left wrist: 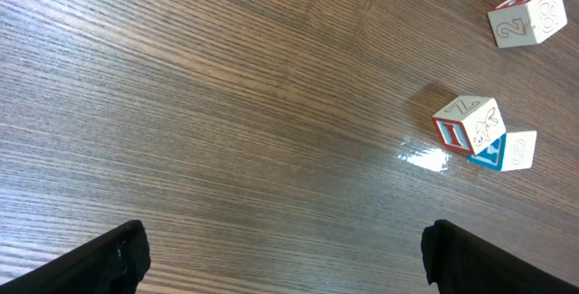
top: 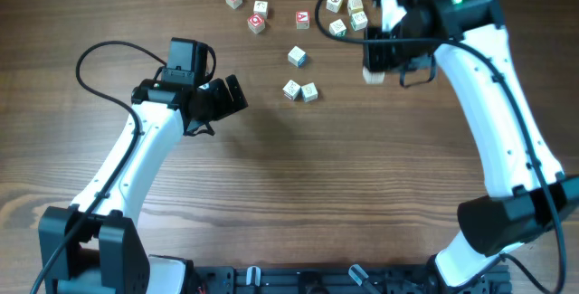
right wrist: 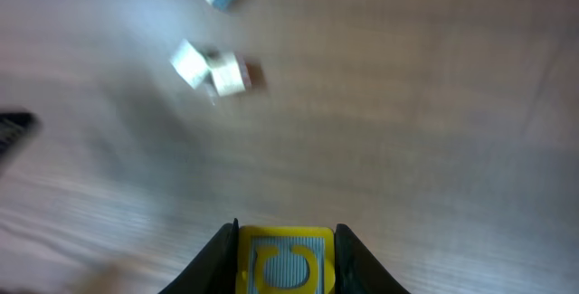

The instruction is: Form a circle

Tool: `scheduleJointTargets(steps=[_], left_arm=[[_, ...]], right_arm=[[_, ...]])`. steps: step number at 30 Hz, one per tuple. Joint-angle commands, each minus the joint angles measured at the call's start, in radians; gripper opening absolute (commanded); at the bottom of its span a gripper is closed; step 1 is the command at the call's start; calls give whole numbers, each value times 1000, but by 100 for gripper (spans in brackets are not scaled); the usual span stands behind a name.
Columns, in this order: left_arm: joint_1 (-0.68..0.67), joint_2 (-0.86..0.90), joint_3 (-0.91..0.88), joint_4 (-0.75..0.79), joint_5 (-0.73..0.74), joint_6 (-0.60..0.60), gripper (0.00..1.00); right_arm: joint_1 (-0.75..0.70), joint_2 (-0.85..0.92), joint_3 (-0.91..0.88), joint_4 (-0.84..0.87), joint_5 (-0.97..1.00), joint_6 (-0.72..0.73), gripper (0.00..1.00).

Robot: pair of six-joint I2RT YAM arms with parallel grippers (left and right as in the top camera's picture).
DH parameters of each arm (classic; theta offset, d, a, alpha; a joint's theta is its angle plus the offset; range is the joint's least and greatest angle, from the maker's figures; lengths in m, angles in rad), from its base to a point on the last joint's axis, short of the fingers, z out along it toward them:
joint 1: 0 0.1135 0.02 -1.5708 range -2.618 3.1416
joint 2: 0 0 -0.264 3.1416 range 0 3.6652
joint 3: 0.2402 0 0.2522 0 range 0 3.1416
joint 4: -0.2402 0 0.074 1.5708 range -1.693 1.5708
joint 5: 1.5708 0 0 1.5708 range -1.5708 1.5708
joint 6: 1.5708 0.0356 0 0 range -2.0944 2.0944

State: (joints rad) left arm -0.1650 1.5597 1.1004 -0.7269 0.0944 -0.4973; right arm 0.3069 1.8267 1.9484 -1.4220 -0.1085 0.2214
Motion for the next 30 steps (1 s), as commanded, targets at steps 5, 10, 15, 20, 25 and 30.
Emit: scheduleJointTargets(steps=[5,10,15,20,25,30], left_arm=[[6,-1,-2,0,-10,19,100],[6,-1,-2,0,-10,19,100],[6,-1,-2,0,-10,19,100],[6,-1,-2,0,-10,19,100],[6,-1,-2,0,-10,19,100],[6,-1,-2,0,-9,19,100]], right_arm=[[8,2,-471,198,-88,40,16],[10,2,-697,463,-181,100,16],[19,2,-764,666,-180,122,19],[64,2,-764,715,-172,122,47],[75,1,-741,710,-169,149,78],[61,-37,-635,572,5,179,100]])
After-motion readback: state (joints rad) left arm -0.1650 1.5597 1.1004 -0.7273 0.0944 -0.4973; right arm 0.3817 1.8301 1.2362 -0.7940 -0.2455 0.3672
